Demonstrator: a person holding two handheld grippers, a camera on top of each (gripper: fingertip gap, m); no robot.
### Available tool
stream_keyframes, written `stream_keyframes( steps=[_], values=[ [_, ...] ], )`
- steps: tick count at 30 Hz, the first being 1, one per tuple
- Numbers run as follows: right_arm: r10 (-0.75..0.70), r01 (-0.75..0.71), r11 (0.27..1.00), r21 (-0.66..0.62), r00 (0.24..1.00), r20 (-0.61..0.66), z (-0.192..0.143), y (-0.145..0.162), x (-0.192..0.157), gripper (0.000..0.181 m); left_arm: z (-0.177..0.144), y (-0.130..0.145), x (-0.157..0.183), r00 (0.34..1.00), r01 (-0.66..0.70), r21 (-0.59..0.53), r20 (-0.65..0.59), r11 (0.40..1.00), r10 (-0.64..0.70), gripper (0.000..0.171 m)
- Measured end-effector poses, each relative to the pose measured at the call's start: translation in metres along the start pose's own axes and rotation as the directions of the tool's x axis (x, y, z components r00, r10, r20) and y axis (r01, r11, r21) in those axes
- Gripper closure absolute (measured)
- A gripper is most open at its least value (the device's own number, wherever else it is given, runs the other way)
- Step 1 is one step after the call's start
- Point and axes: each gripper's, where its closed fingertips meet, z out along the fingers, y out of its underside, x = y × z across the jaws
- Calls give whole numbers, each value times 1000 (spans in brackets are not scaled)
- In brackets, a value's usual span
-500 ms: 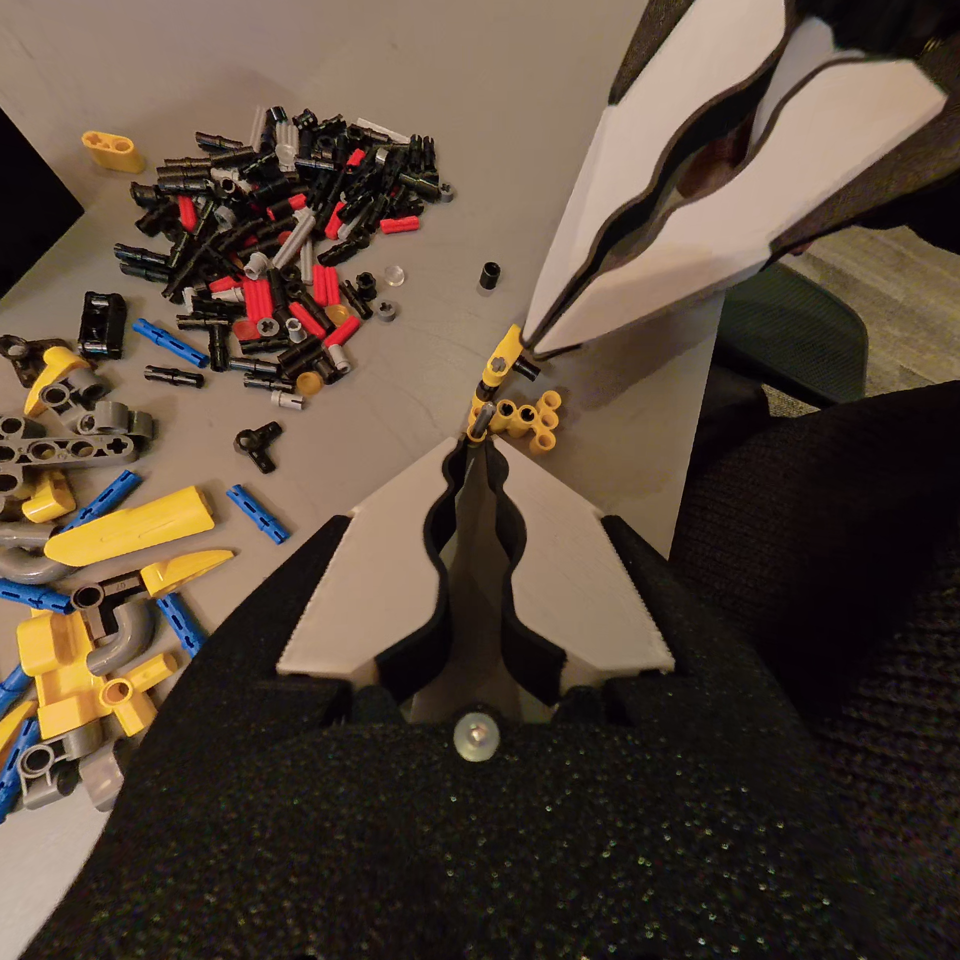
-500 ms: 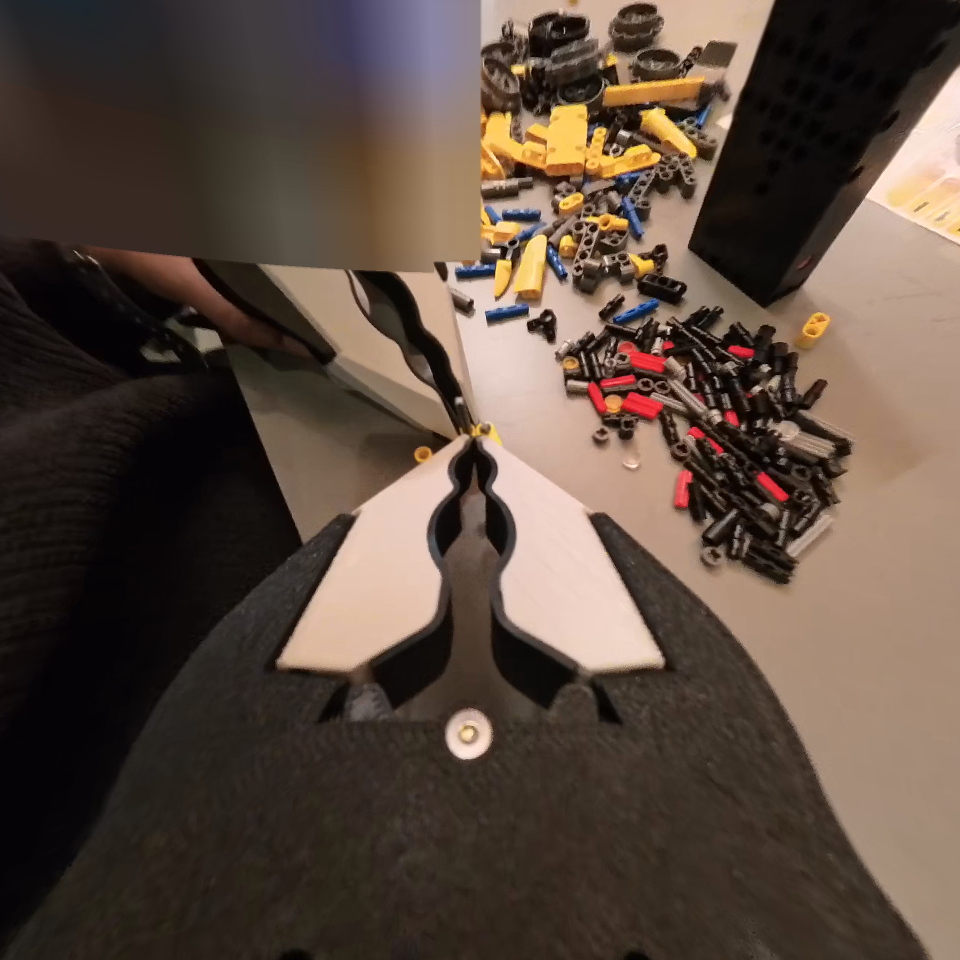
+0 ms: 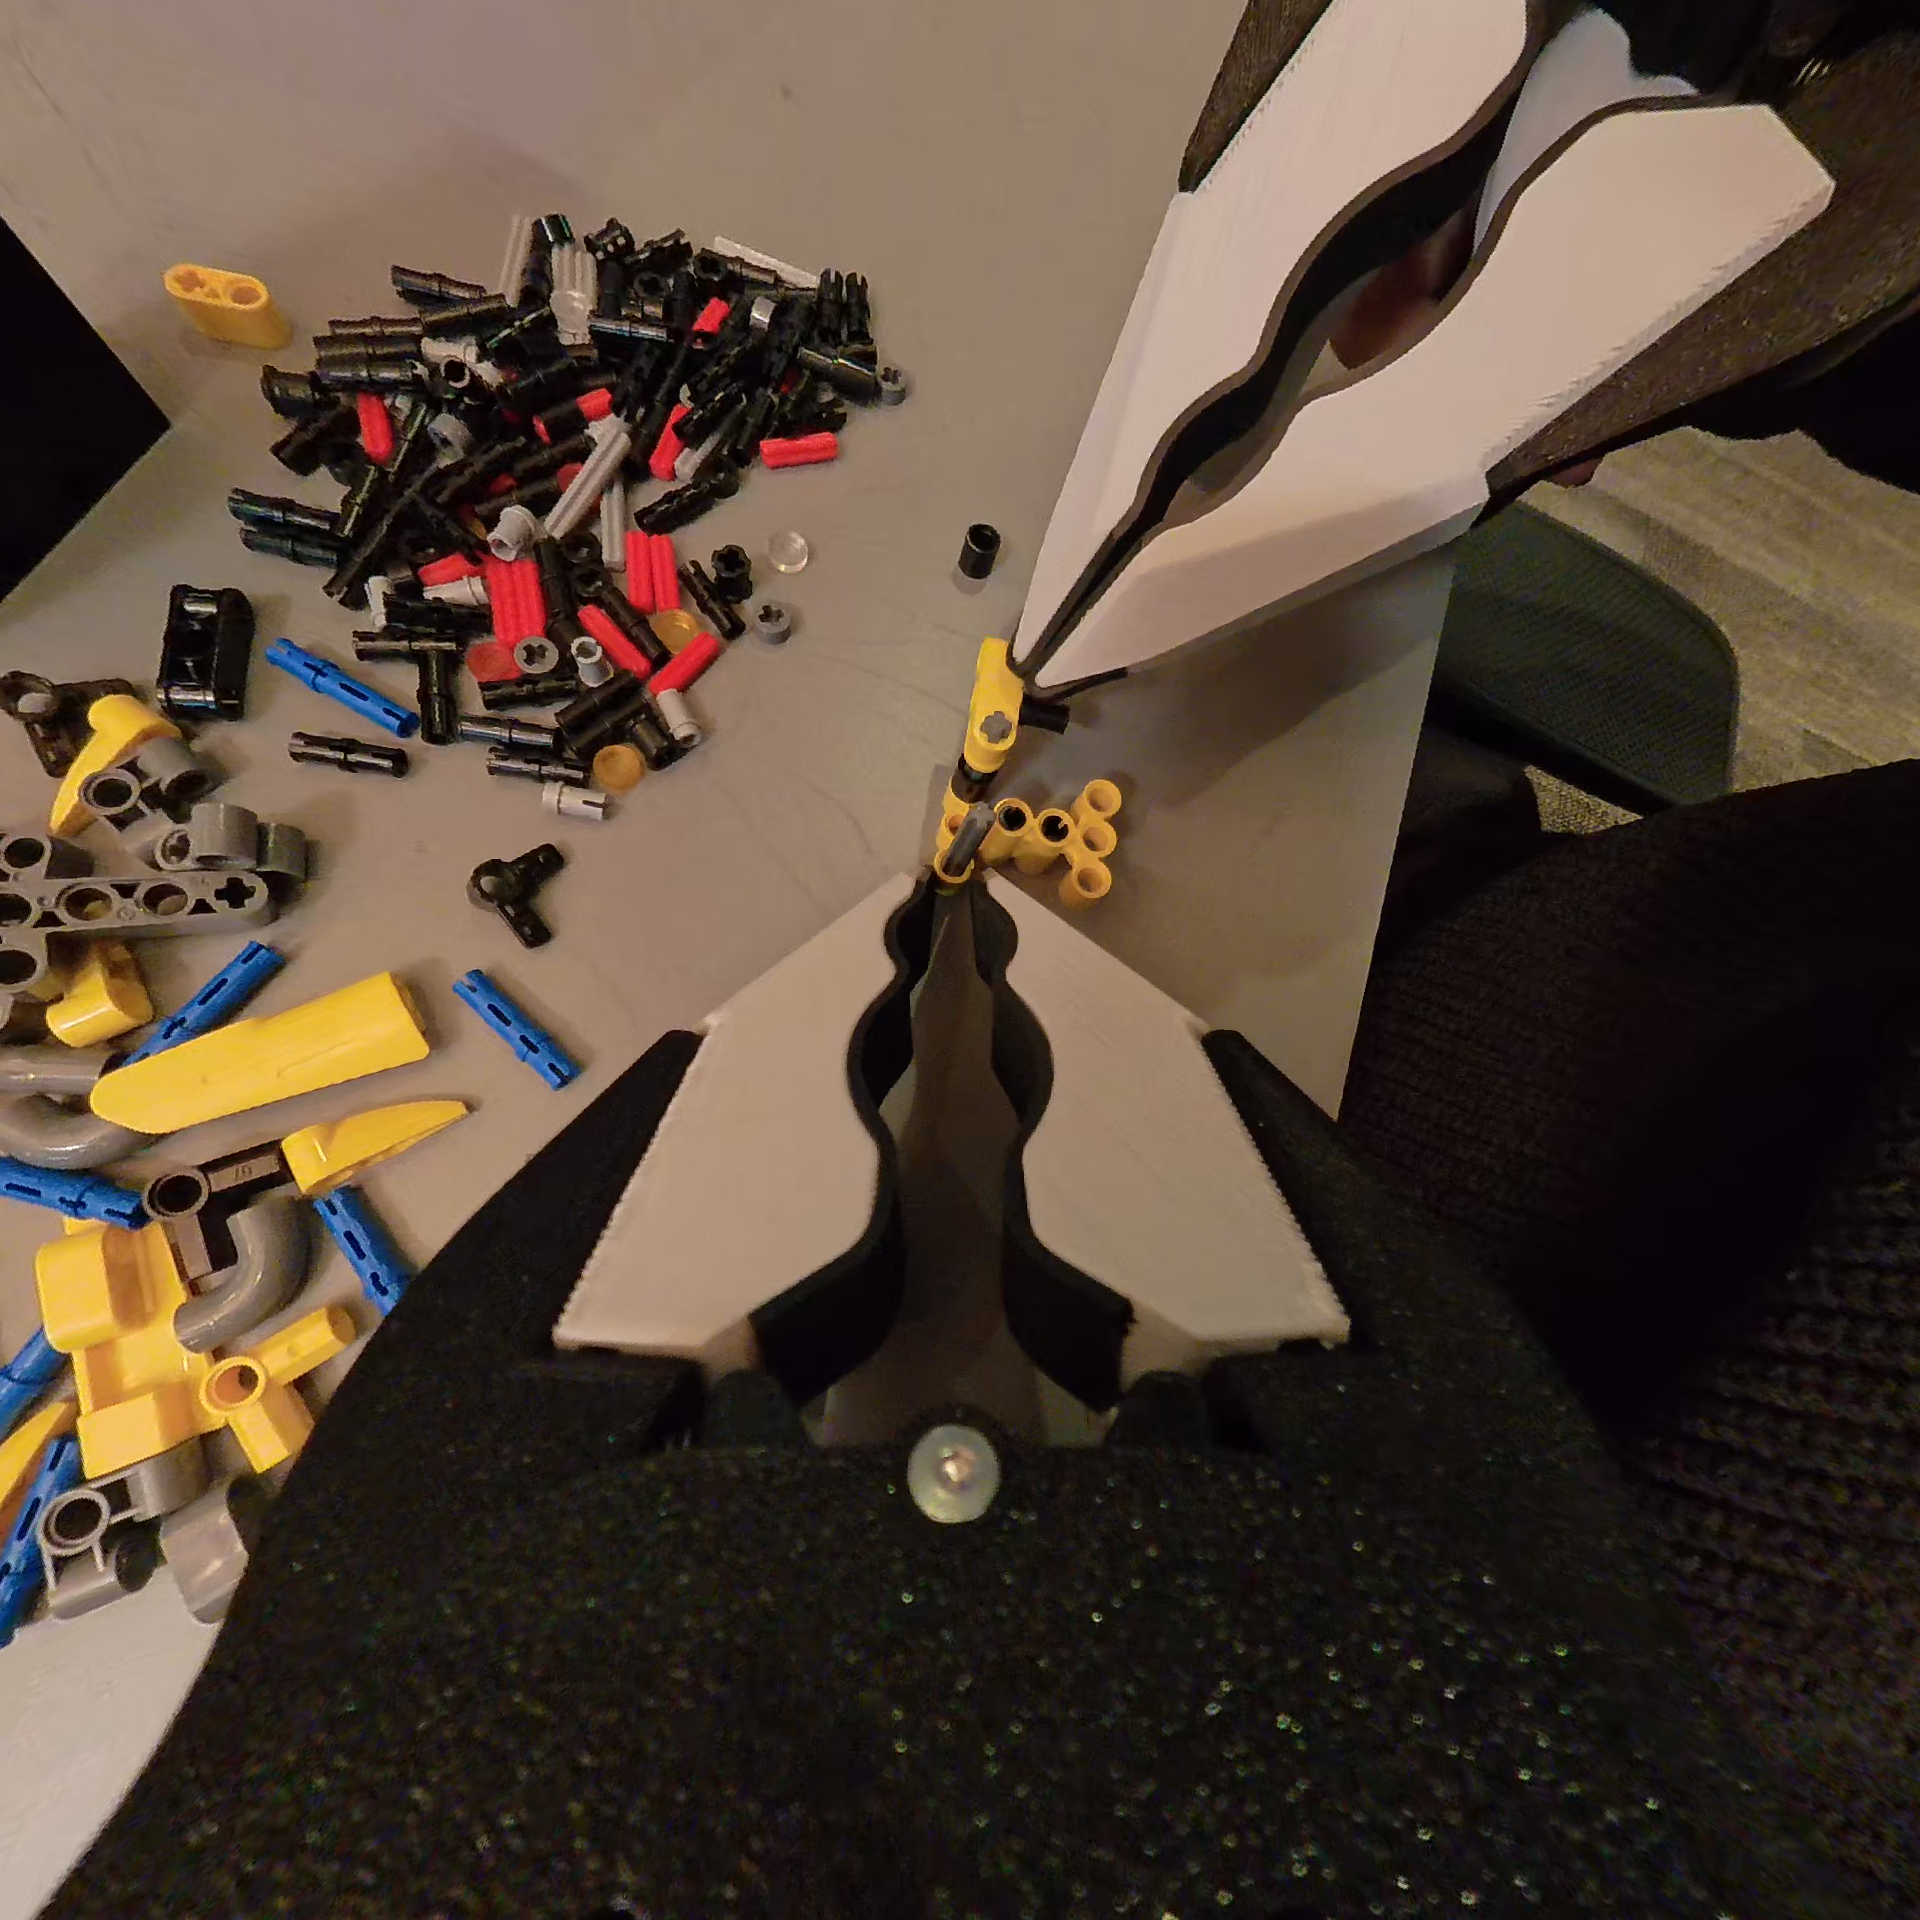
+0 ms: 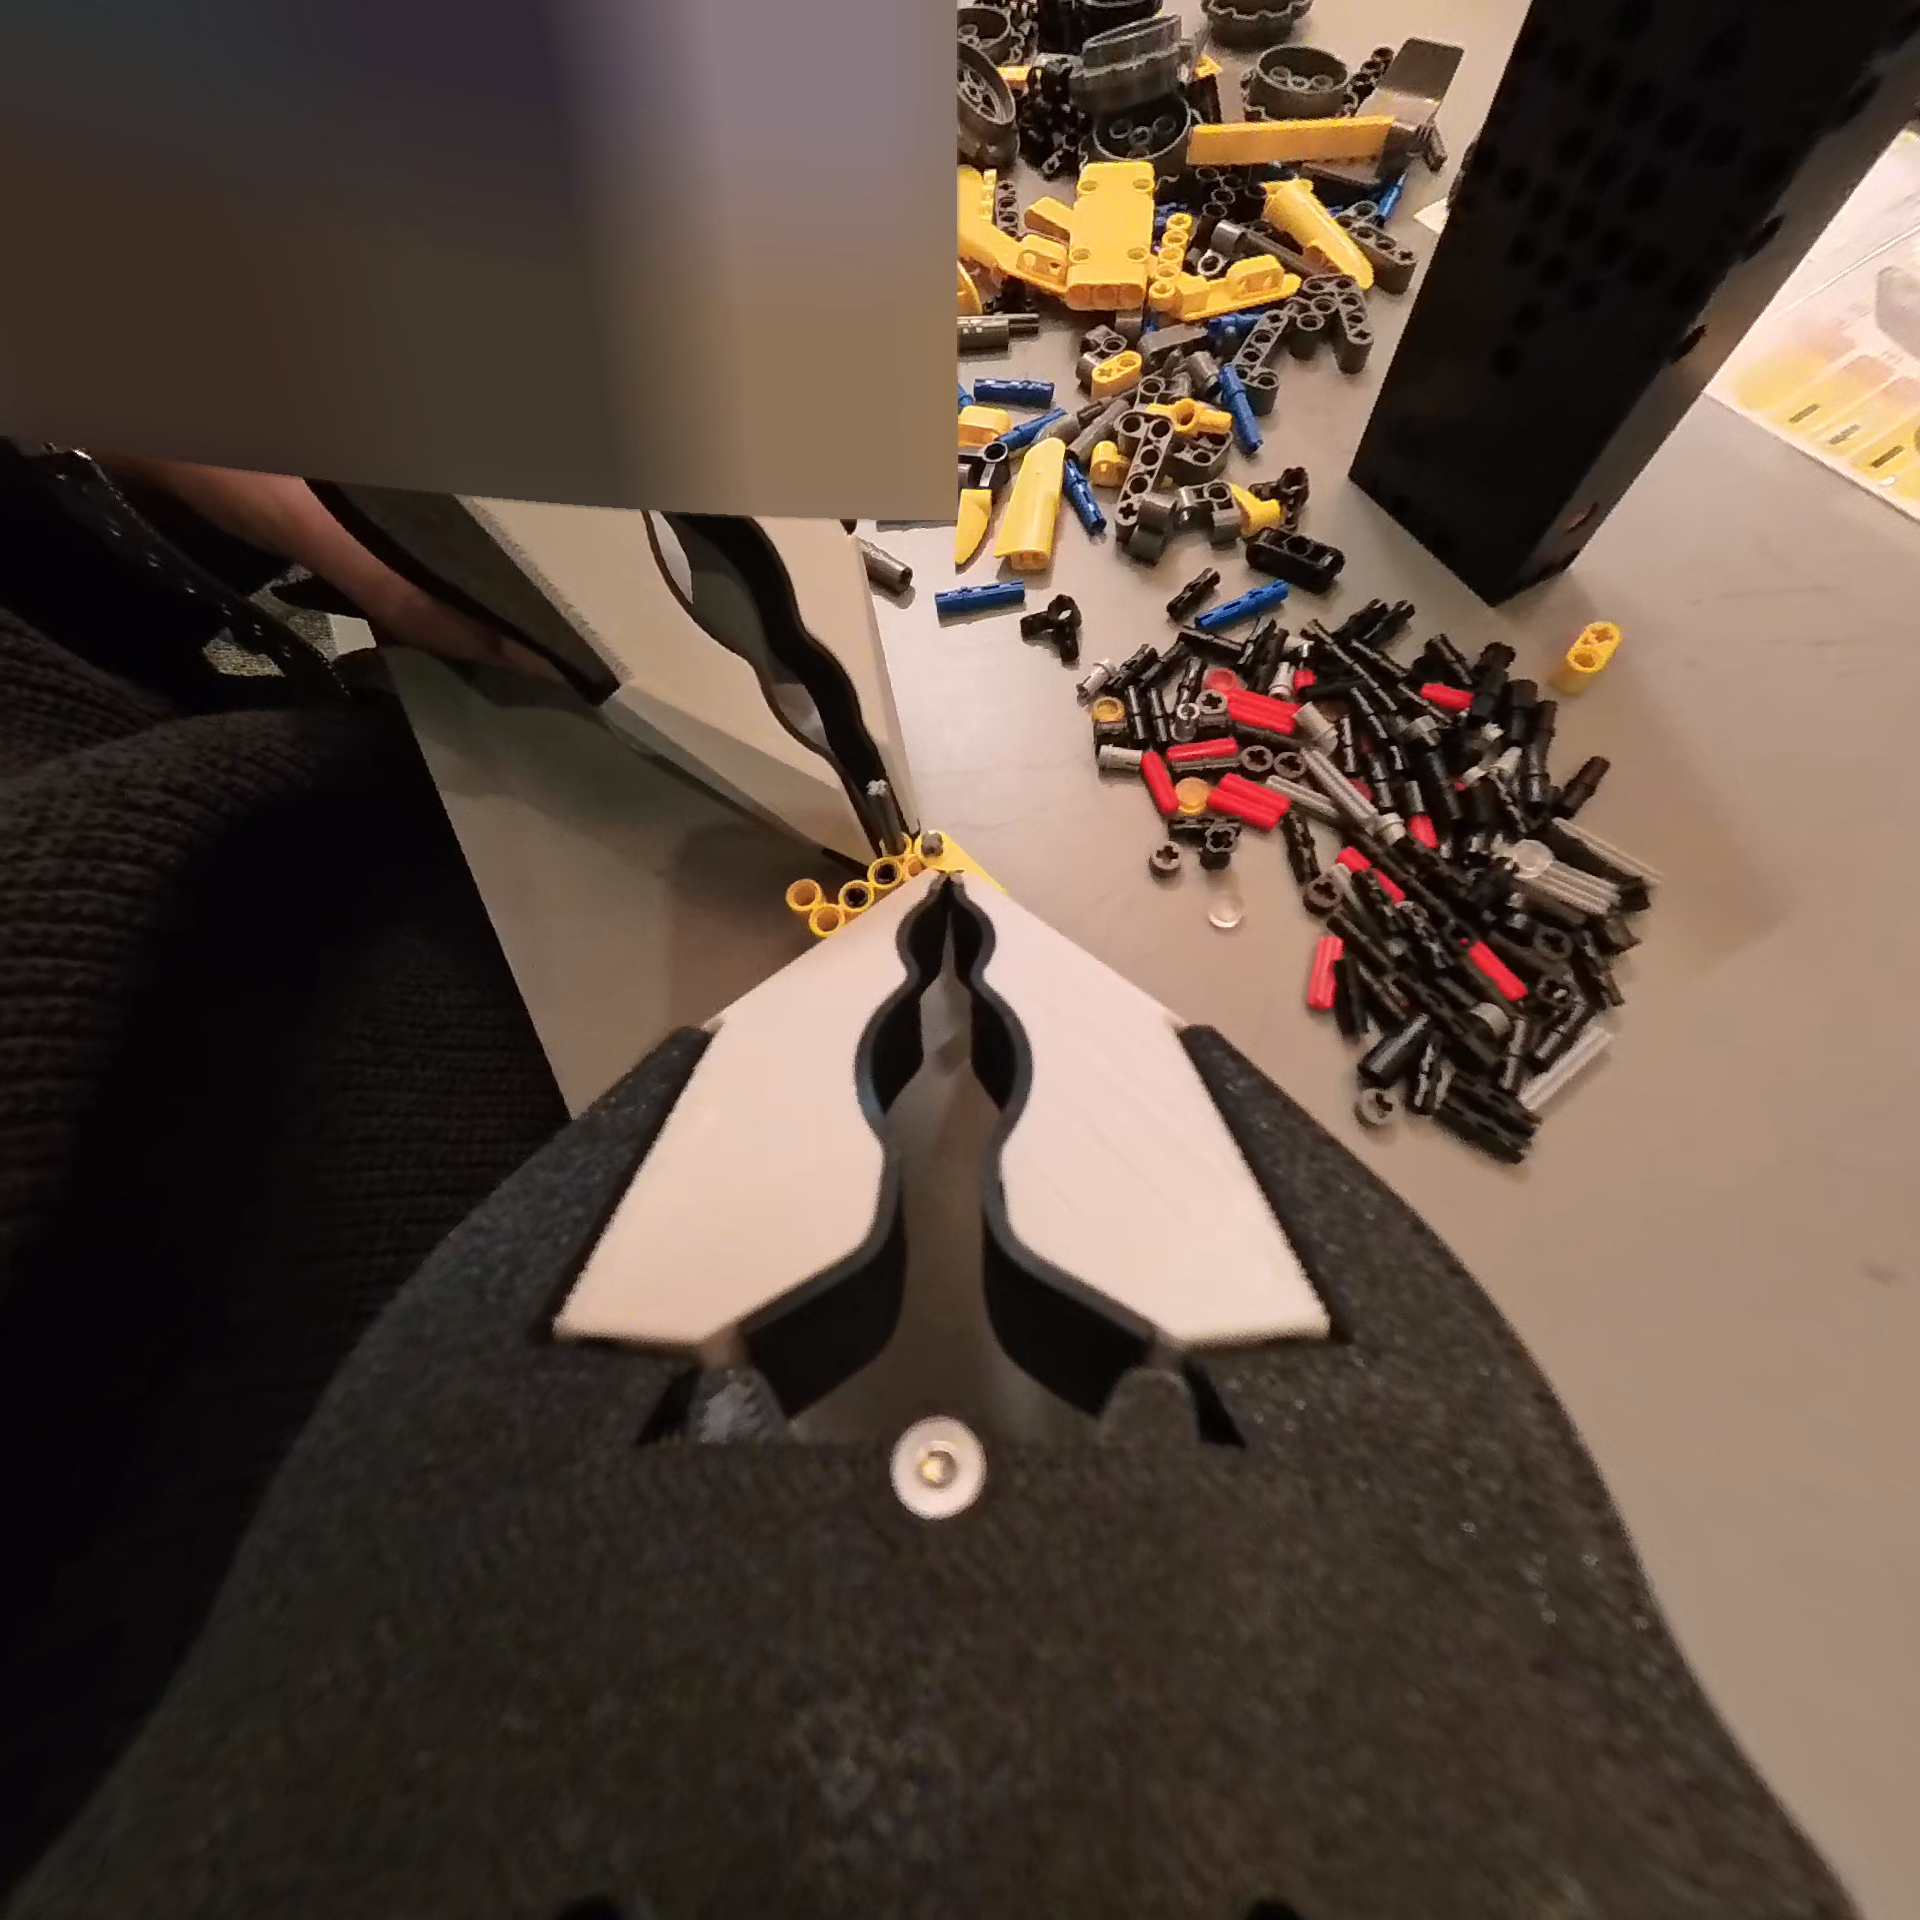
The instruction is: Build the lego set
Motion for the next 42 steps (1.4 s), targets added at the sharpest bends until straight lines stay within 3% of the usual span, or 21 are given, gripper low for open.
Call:
stream_keyframes(
  steps=[7, 27, 42],
  values=[
    [19, -19, 999, 38, 1000, -15, -1, -7, 3, 181, 0, 0, 0, 1000, 3, 0, -3, 1000, -3, 165],
    [15, -16, 1000, -21, 1000, -23, 4, -2, 5, 181, 0, 0, 0, 1000, 3, 0, -4, 1000, -3, 165],
    [-55, 39, 994, -101, 986, -160, 3, 0, 4, 181, 0, 0, 0, 1000, -7, -1, 7, 1000, 7, 165]
  ],
)
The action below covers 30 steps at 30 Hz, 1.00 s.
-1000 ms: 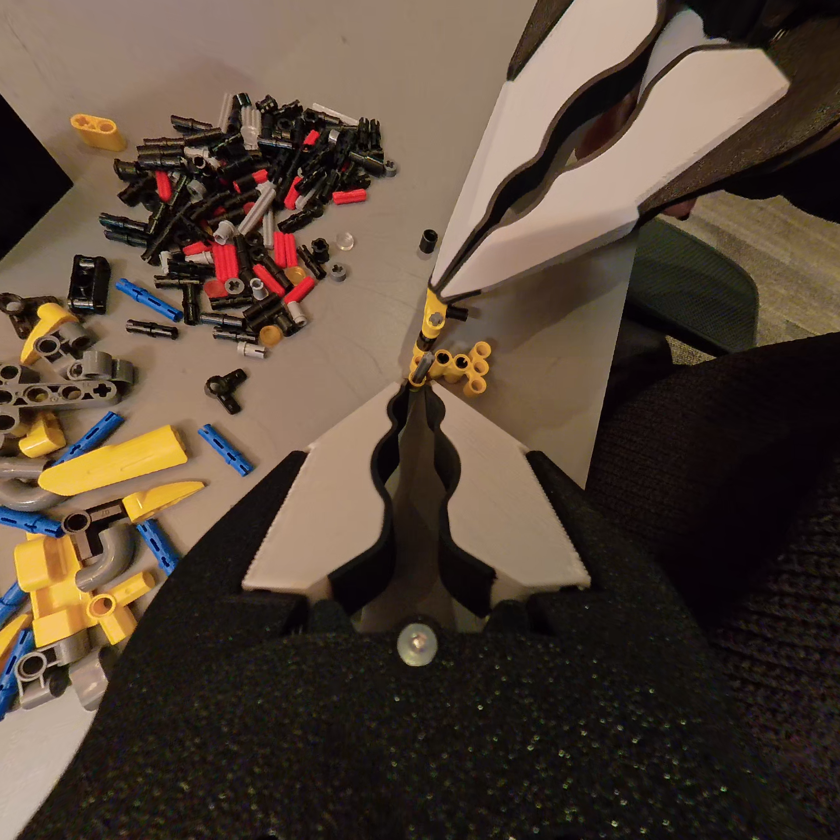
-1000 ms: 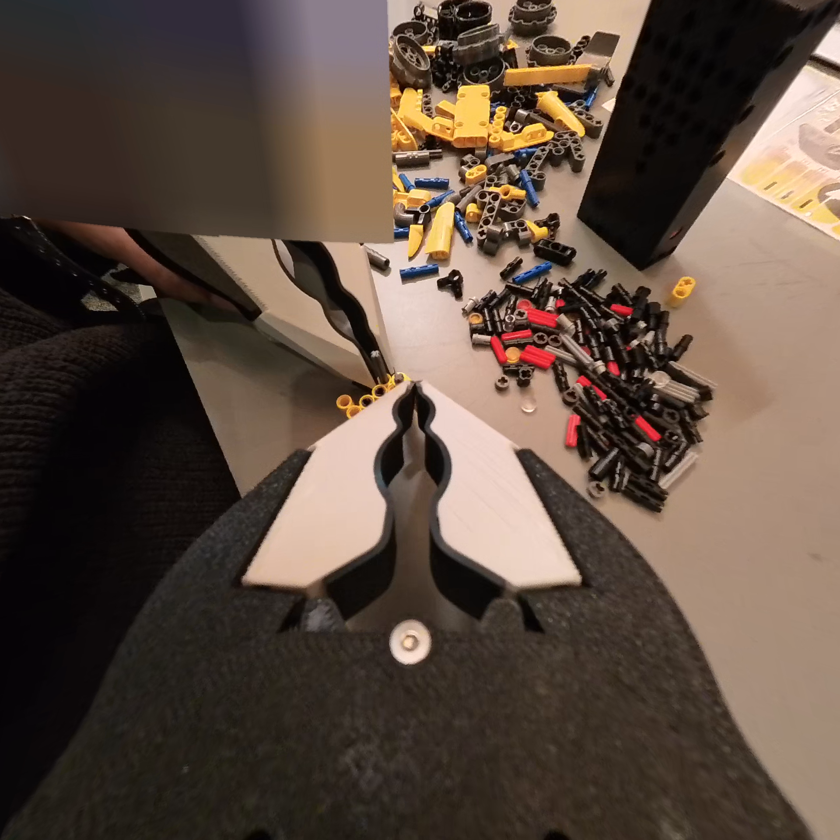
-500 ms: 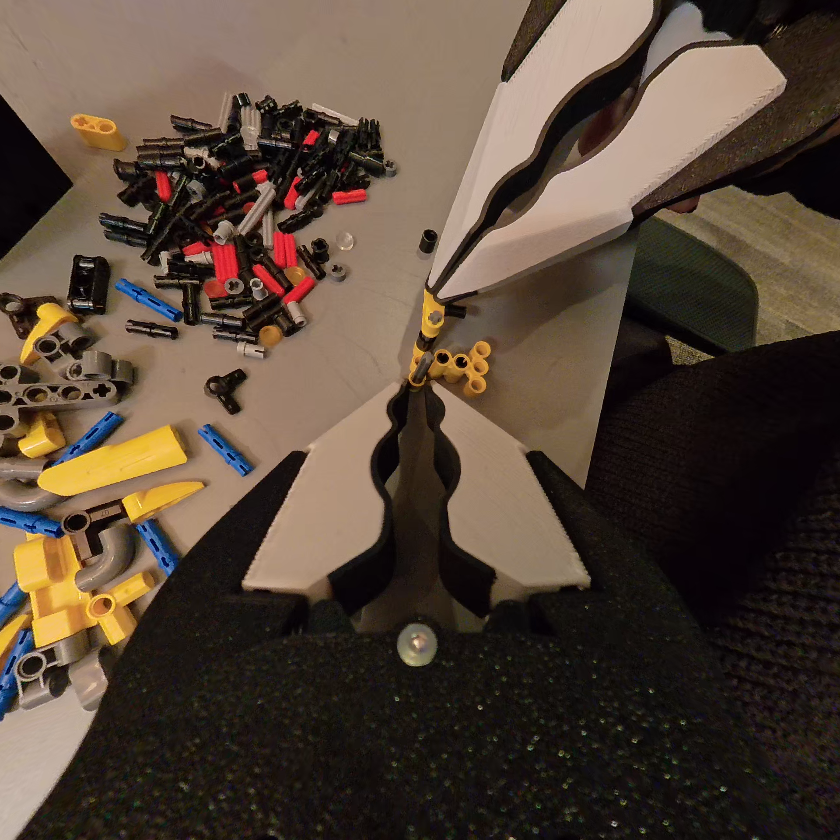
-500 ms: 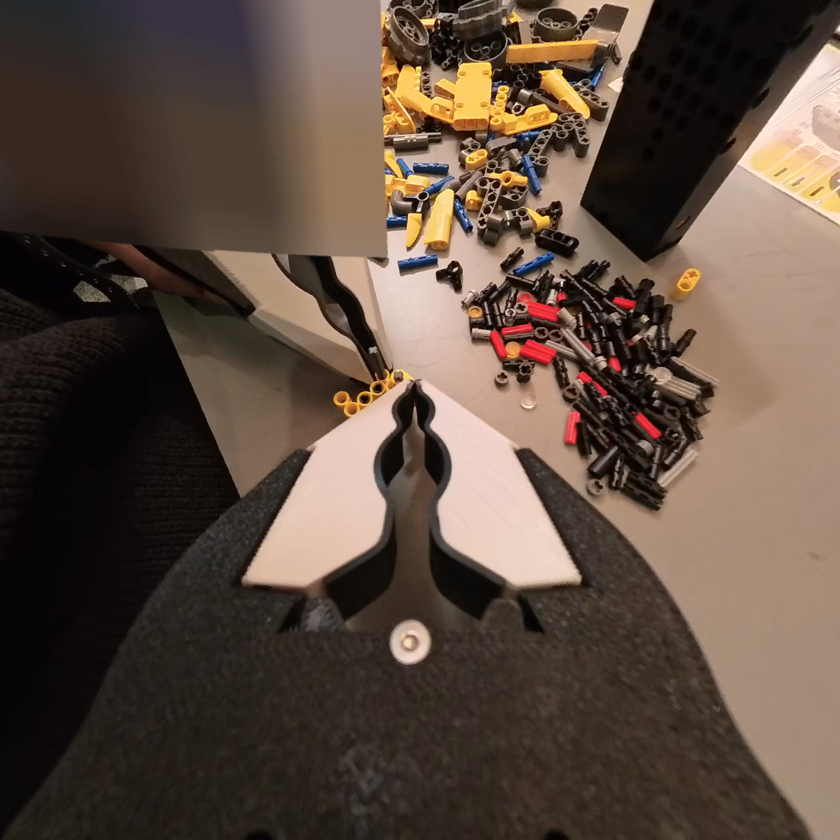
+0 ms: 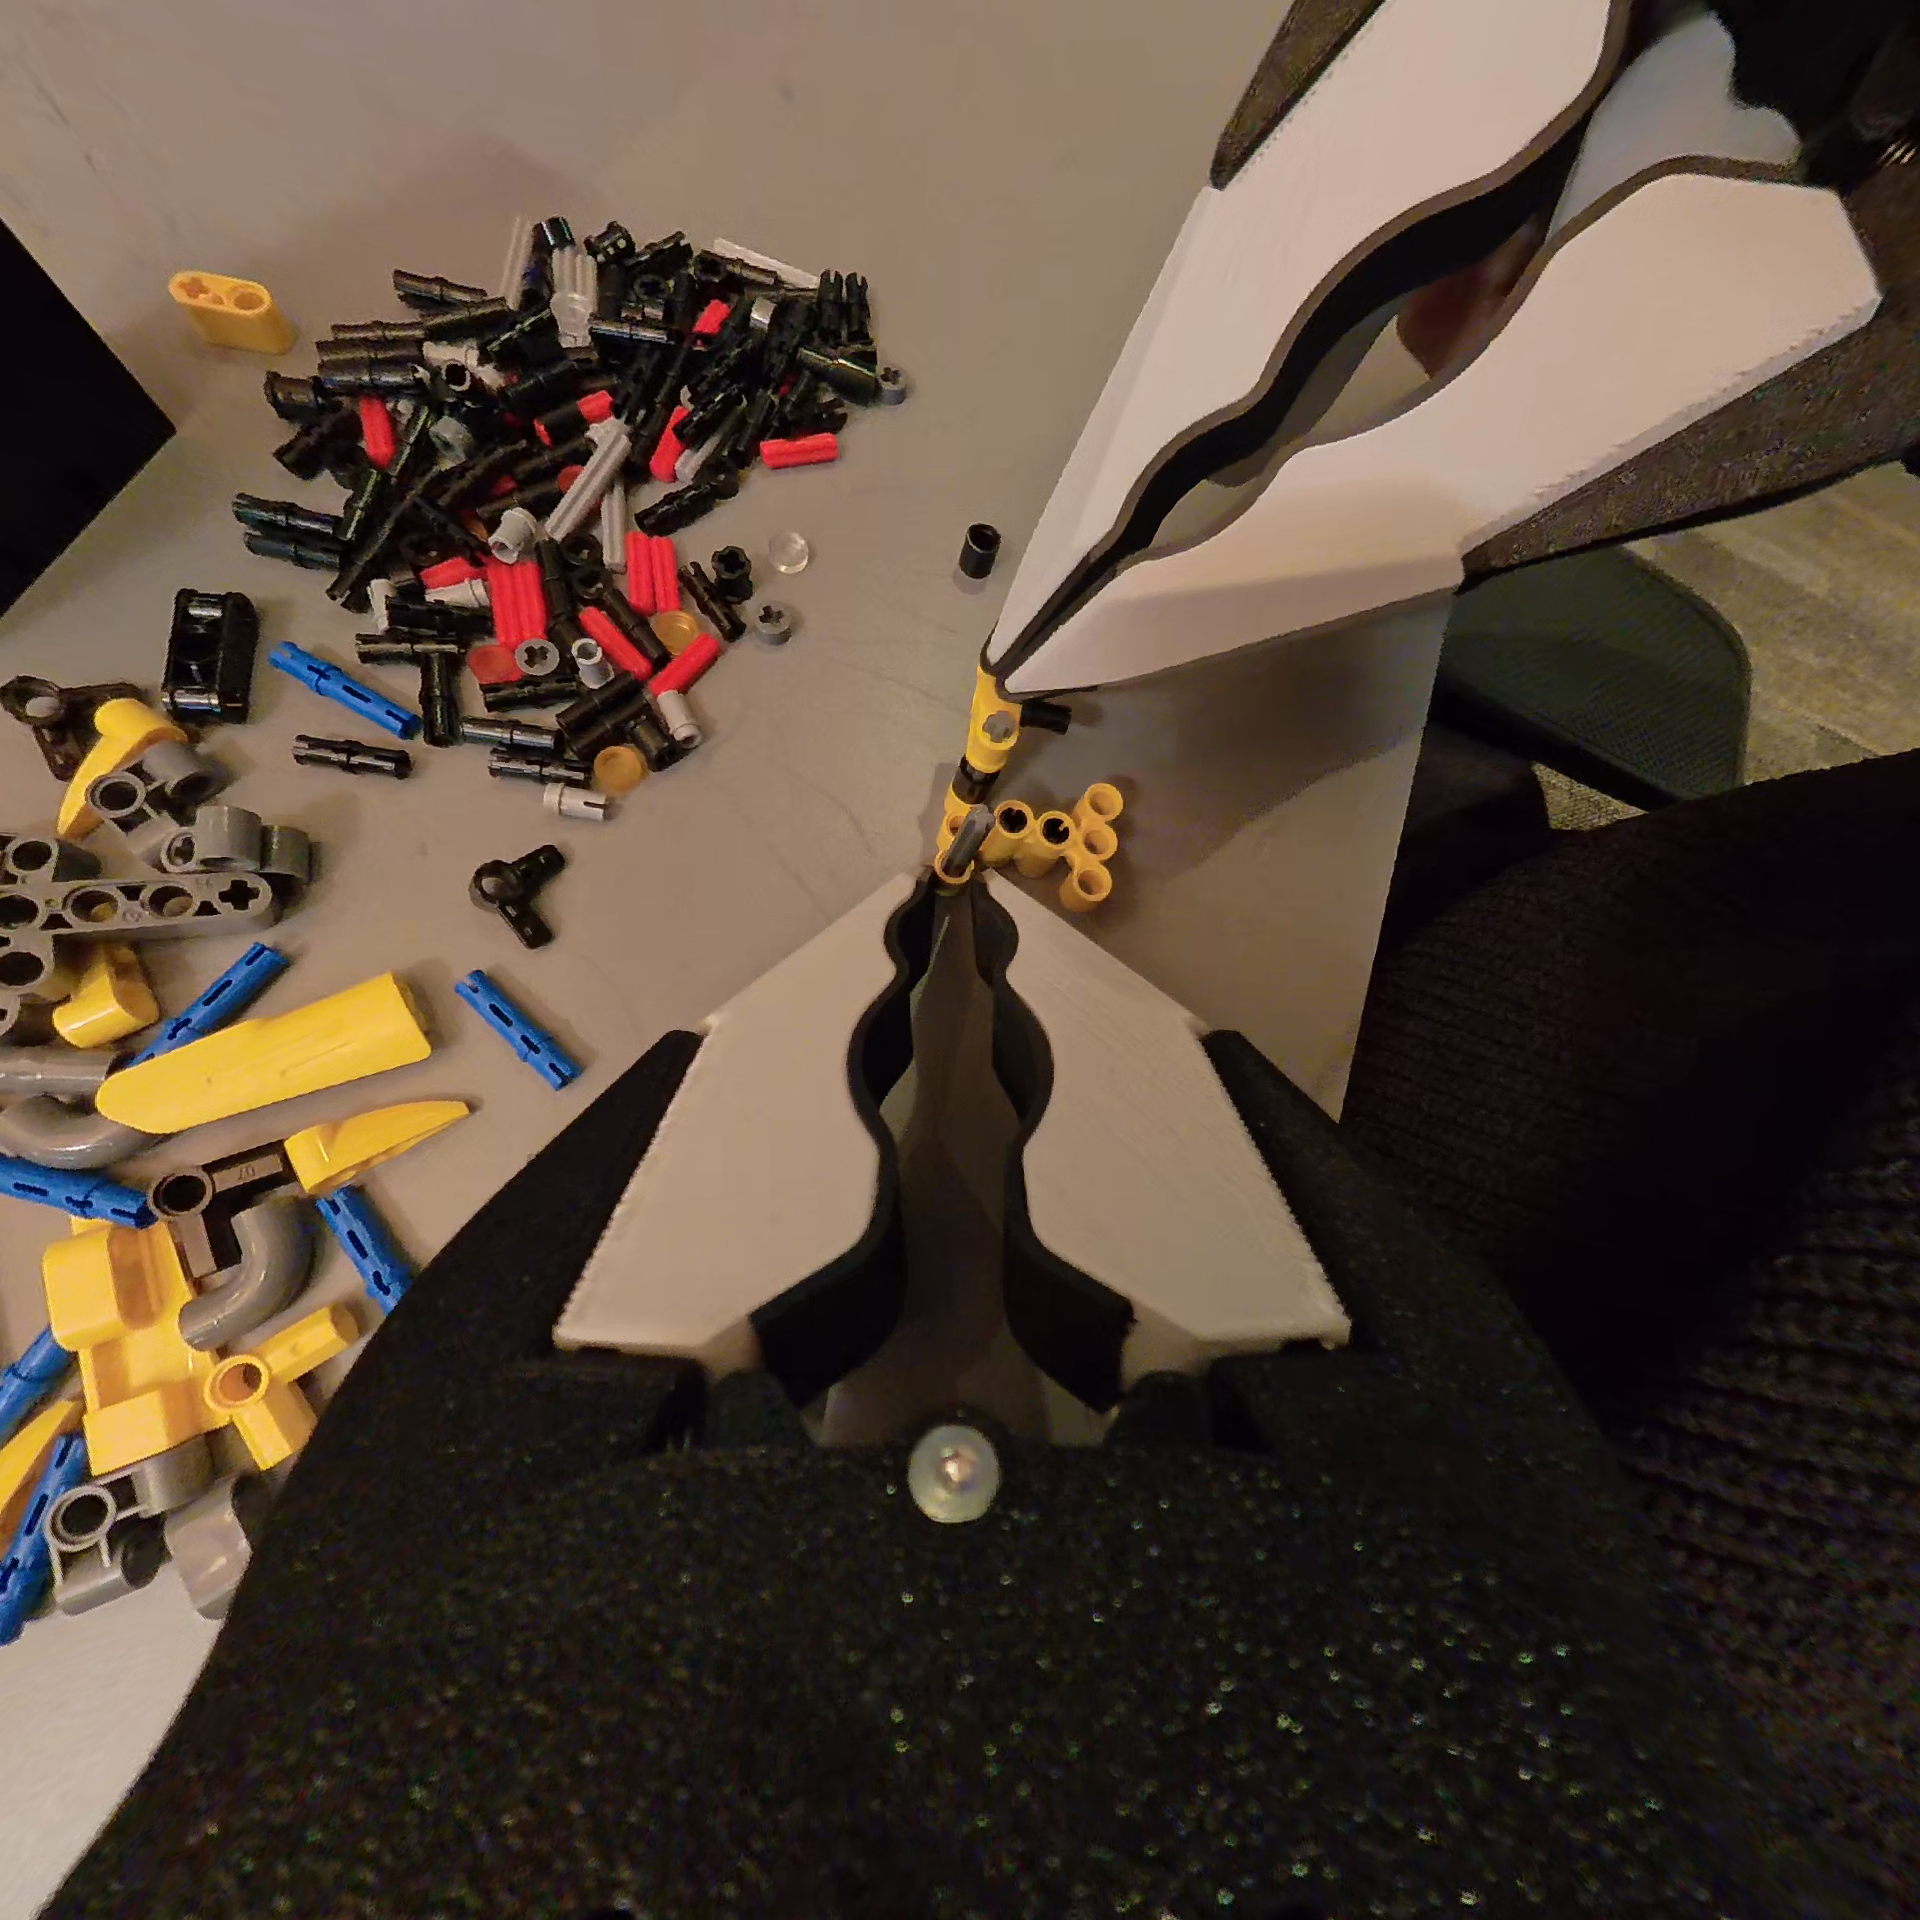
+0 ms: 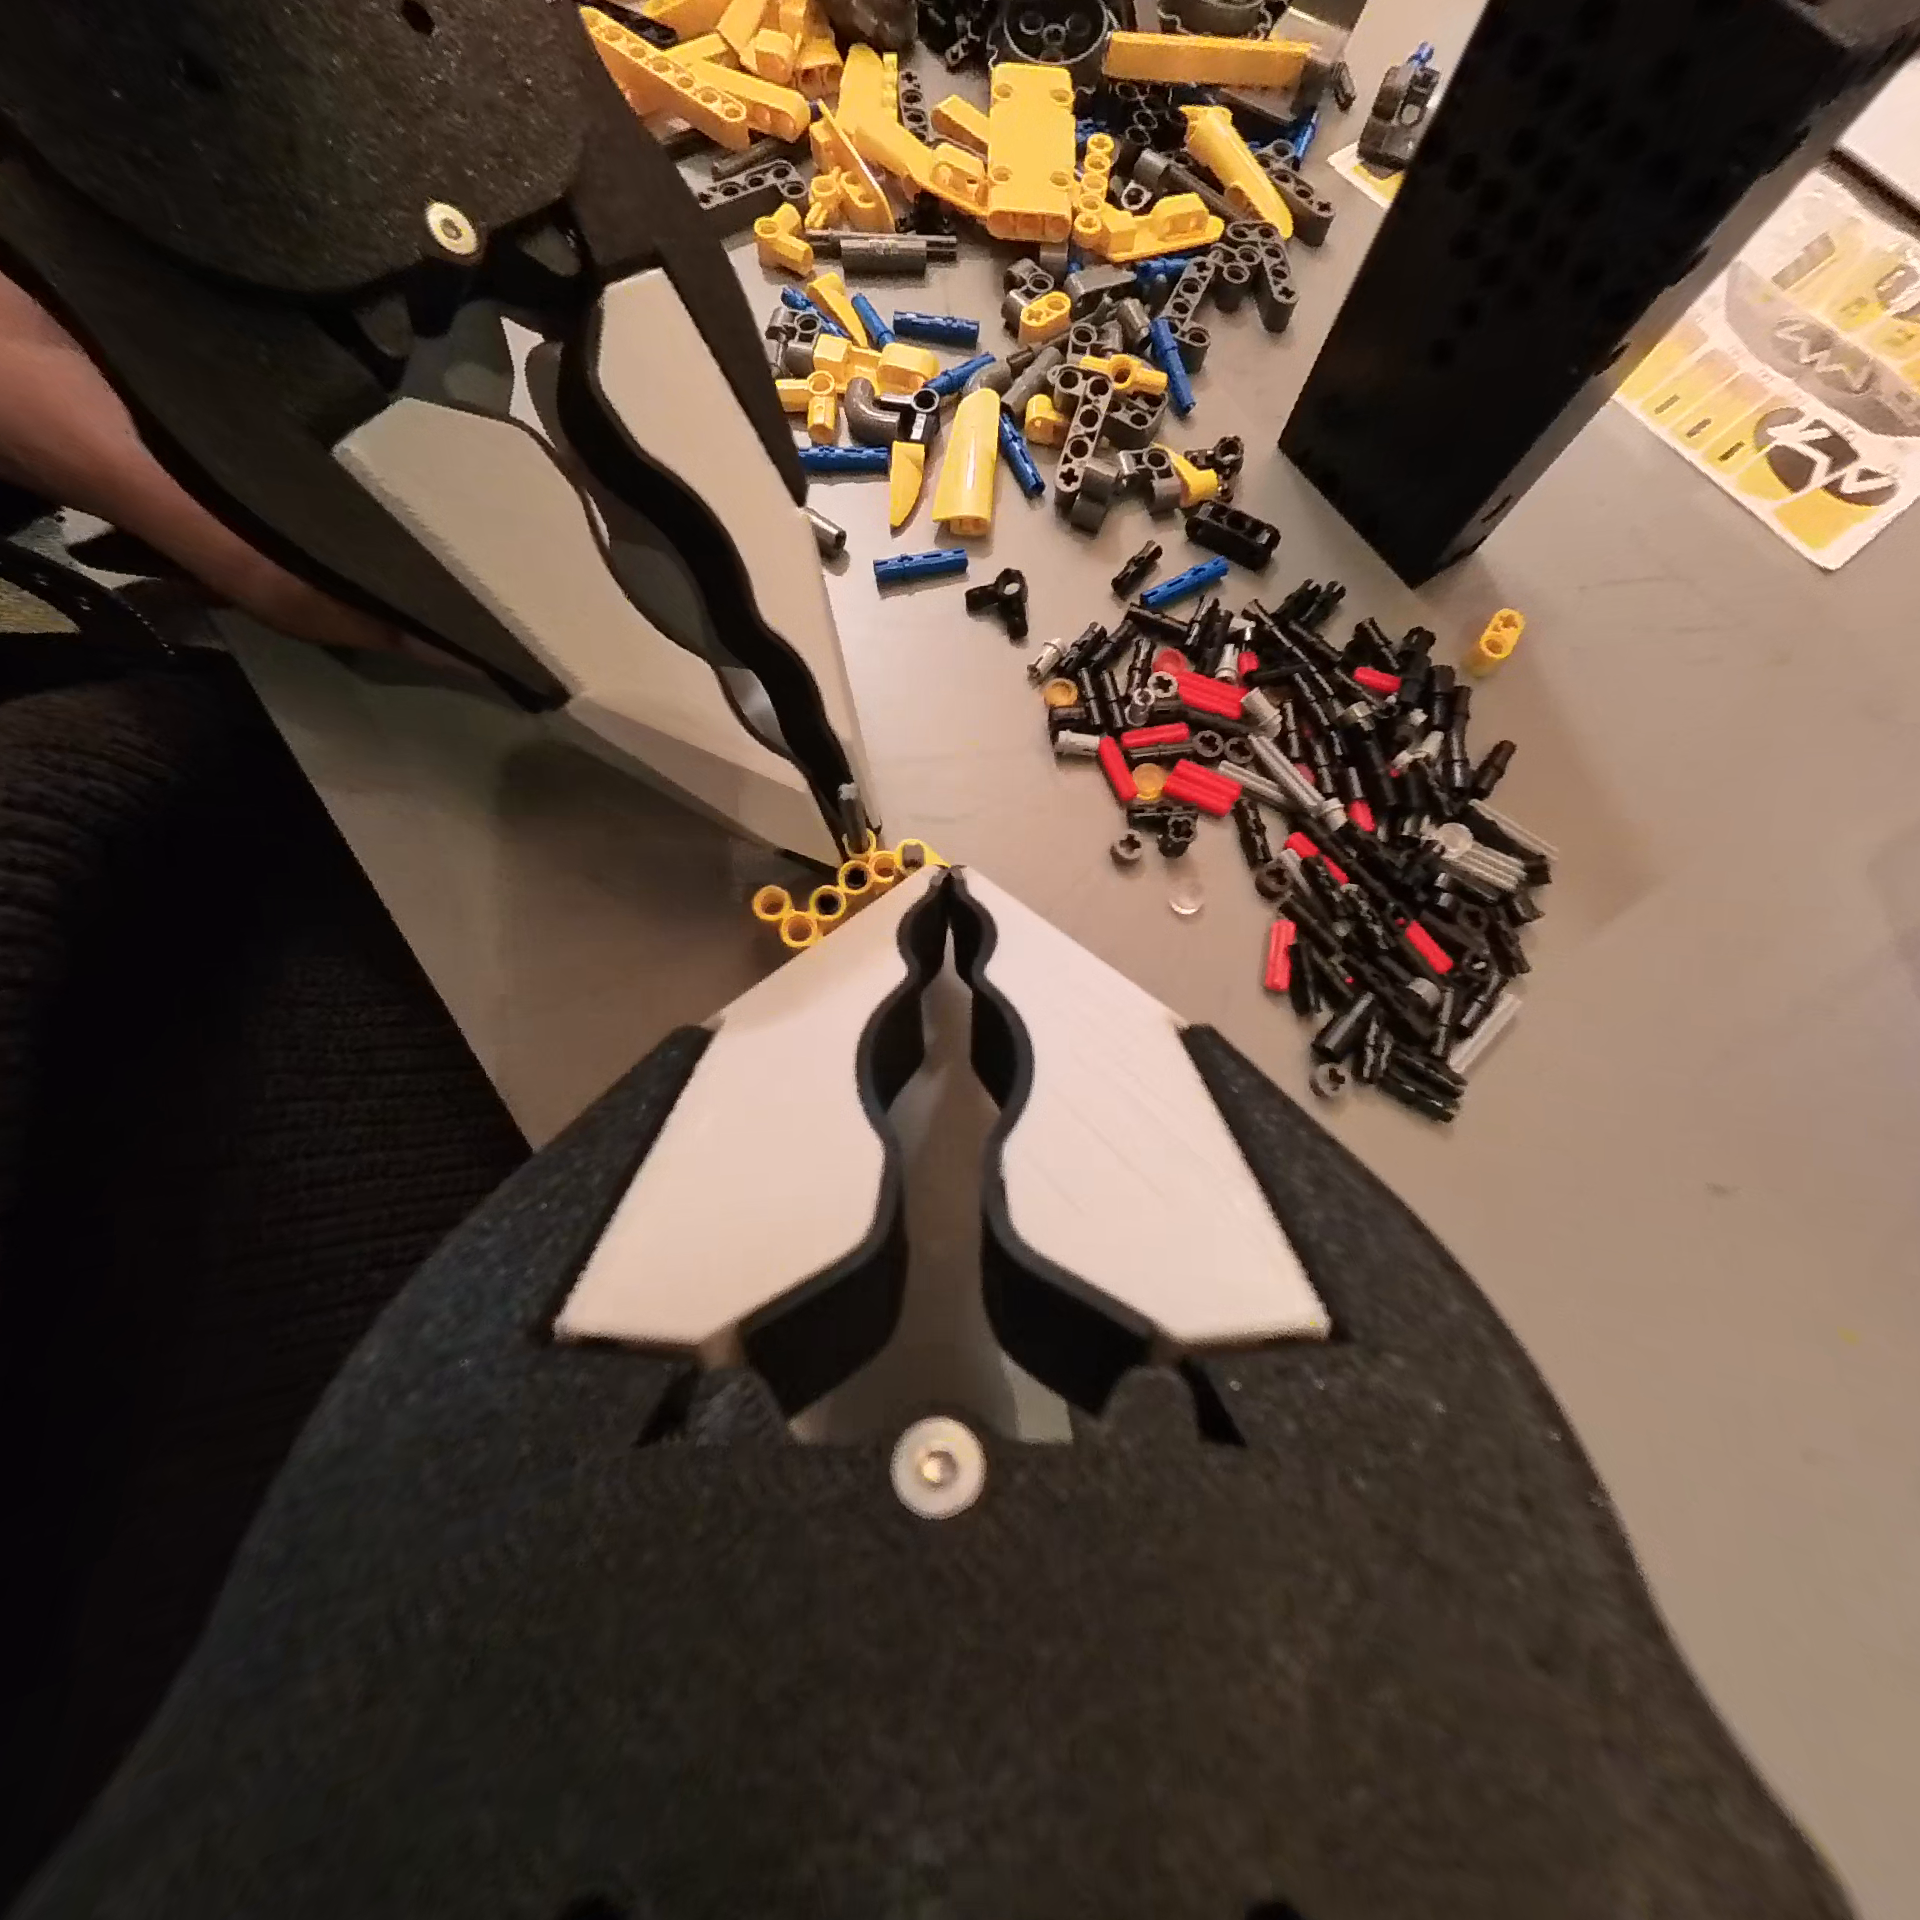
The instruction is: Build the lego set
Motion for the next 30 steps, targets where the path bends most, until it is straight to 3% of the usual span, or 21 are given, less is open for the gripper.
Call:
stream_keyframes(
  steps=[30],
  values=[
    [-61, 58, 995, -79, 997, -38, 2, 2, -1, 181, 0, 0, 0, 1000, -6, 0, 5, 1000, 6, 165]
  ],
)
